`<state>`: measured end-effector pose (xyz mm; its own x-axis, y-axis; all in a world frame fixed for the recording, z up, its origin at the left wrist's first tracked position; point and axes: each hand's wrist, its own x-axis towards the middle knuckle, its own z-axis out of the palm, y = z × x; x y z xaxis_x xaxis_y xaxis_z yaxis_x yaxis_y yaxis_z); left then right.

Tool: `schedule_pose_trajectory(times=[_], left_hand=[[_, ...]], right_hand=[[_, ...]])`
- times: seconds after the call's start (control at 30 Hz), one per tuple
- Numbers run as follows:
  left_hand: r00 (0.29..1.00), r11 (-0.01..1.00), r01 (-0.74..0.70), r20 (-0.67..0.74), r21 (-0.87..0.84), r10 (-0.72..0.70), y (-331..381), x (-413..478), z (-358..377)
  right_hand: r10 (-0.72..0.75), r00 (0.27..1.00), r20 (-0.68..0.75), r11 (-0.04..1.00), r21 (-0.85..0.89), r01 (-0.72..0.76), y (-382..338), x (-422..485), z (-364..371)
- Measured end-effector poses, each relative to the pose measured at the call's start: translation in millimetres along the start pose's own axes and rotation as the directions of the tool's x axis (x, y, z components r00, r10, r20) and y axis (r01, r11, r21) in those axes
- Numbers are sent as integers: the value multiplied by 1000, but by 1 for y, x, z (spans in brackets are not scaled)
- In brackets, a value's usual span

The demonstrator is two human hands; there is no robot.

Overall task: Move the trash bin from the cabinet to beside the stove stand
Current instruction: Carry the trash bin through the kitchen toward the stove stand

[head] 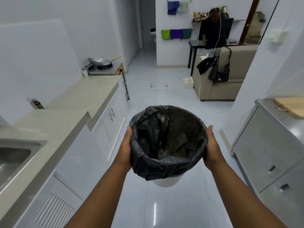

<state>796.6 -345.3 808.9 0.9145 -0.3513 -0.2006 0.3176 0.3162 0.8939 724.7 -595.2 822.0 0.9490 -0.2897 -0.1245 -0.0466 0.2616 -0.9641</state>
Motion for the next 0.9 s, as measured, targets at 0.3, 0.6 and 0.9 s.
schedule_pose_trajectory(times=[0.3, 0.6, 0.9], left_hand=[[1000, 999, 9, -7, -43, -10, 35, 179, -16], [999, 999, 43, 30, 2, -43, 87, 367, -31], [999, 999, 41, 2, 25, -41, 110, 548, -10]], right_hand=[[11, 1000, -21, 999, -35, -11, -8, 183, 21], [18, 994, -108, 999, -38, -22, -33, 360, 43], [45, 994, -104, 999, -16, -47, -48, 545, 24]])
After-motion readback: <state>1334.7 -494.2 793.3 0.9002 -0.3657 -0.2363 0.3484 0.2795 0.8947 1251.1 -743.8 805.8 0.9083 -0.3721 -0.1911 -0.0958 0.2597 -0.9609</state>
